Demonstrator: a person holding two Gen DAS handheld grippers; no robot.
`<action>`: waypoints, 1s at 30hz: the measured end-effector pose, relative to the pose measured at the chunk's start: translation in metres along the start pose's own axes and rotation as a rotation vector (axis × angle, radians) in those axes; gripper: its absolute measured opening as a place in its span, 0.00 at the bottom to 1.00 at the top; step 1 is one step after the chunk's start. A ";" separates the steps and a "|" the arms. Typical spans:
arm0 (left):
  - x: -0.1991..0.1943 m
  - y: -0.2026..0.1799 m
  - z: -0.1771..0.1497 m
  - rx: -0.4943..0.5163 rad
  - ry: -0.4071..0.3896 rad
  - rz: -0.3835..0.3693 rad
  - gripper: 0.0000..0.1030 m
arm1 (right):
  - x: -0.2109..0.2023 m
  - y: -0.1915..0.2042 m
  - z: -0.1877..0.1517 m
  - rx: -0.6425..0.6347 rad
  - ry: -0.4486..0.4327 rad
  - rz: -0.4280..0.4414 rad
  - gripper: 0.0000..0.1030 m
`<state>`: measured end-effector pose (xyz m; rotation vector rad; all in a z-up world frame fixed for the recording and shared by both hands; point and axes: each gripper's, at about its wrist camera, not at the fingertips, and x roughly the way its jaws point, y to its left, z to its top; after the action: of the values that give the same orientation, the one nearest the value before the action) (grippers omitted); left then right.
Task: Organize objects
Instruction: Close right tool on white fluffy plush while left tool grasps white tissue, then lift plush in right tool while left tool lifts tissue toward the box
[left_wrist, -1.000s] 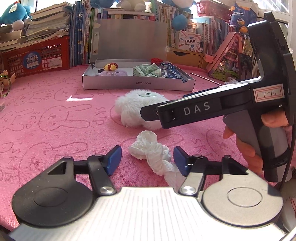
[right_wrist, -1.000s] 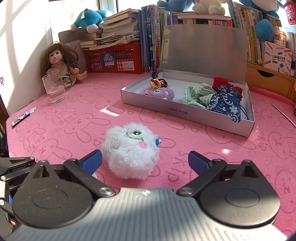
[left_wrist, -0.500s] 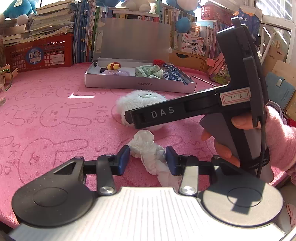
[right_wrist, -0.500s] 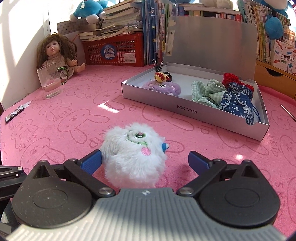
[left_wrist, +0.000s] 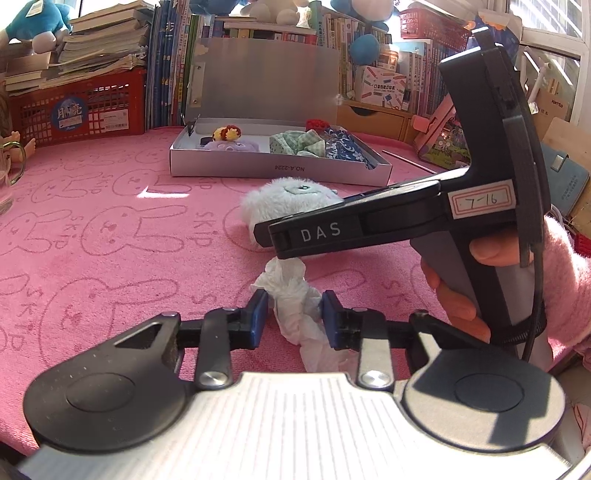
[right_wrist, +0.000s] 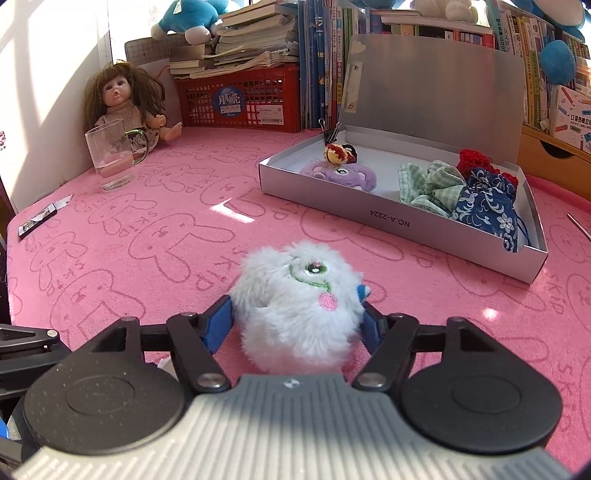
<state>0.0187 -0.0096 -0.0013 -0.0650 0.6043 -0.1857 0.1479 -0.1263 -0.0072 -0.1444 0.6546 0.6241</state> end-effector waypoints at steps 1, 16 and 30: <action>-0.001 0.000 0.001 0.001 -0.001 -0.004 0.33 | -0.001 -0.001 0.000 0.003 -0.002 0.000 0.67; -0.004 -0.002 0.008 0.024 -0.035 0.006 0.32 | -0.014 -0.011 -0.001 0.039 -0.025 -0.030 0.55; -0.003 0.007 0.015 0.010 -0.050 0.045 0.32 | -0.023 -0.013 -0.003 0.047 -0.040 -0.044 0.53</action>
<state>0.0259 -0.0018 0.0120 -0.0459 0.5549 -0.1429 0.1397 -0.1494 0.0035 -0.1020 0.6252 0.5671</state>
